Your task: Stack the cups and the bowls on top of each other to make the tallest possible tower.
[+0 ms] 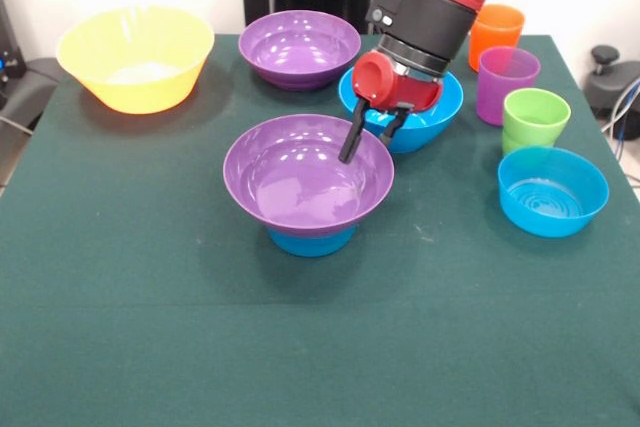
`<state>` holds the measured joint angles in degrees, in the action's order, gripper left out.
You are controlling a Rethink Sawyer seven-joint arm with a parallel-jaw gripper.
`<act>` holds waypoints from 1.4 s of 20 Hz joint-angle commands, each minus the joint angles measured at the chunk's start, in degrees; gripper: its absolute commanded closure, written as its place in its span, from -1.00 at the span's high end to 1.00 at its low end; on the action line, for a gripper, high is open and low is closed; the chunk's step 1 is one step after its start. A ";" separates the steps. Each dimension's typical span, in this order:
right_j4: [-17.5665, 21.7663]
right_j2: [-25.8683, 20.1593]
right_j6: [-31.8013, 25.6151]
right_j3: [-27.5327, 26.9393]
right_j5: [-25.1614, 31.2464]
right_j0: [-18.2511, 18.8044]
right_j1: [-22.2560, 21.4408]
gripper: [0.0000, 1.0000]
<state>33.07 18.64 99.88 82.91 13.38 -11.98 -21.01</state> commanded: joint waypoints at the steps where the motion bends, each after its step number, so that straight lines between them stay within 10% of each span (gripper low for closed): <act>1: -2.00 -6.83 1.93 -0.80 7.15 -0.45 -0.81 1.00; 28: -7.75 -6.33 6.54 -1.14 10.52 -2.64 1.51 1.00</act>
<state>27.50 18.19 99.88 82.93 20.57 -13.26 -22.84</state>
